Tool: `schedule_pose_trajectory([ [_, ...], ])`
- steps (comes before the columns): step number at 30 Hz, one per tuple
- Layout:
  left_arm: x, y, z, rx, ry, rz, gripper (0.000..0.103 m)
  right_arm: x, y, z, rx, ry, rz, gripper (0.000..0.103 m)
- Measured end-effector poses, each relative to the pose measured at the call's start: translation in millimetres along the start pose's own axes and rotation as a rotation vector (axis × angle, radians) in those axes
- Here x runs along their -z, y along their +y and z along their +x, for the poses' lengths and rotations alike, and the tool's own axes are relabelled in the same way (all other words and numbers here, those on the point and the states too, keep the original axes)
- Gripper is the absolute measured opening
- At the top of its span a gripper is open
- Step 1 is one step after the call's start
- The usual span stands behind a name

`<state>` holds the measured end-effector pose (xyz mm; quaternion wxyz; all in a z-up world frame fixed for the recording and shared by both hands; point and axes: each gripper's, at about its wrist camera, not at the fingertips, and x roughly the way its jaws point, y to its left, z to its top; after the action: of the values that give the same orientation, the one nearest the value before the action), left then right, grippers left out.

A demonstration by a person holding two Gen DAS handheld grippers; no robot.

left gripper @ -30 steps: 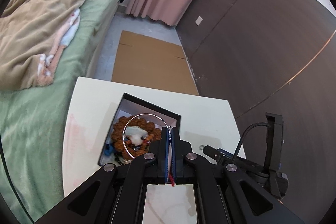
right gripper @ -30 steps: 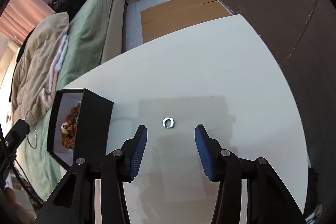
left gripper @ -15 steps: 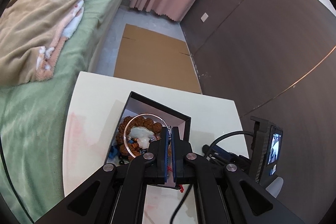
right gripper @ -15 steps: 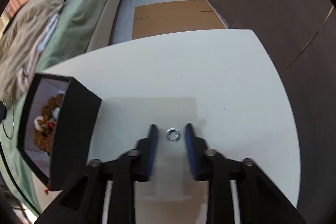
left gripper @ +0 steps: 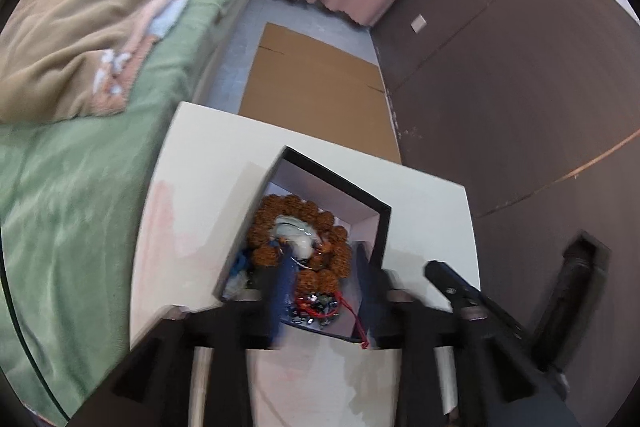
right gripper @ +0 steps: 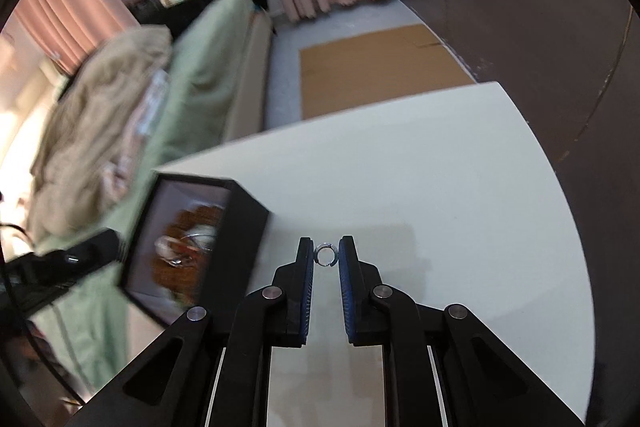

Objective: Organize jewelry
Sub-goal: 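Carry the small silver ring over the box and open the right gripper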

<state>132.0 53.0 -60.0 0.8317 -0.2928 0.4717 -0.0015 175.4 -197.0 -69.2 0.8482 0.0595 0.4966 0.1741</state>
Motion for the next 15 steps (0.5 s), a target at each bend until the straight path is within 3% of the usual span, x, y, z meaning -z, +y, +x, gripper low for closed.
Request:
schedule_pose_trajectory([
  [1, 0, 2, -4, -0.001, -0.022, -0.008, 0.067, -2, 1, -5, -0.03, -0.02, 0.005, 0.014],
  [2, 0, 4, -10, -0.003, -0.049, -0.013, 0.074, -2, 3, -10, -0.06, -0.04, 0.009, 0.014],
  [4, -2, 7, -20, -0.007, -0.087, -0.016, 0.078, -3, 6, -20, -0.122, -0.075, 0.017, 0.014],
  [15, -11, 26, -38, -0.015, -0.133, -0.04, 0.078, -5, 50, -24, -0.395, -0.144, 0.035, 0.015],
])
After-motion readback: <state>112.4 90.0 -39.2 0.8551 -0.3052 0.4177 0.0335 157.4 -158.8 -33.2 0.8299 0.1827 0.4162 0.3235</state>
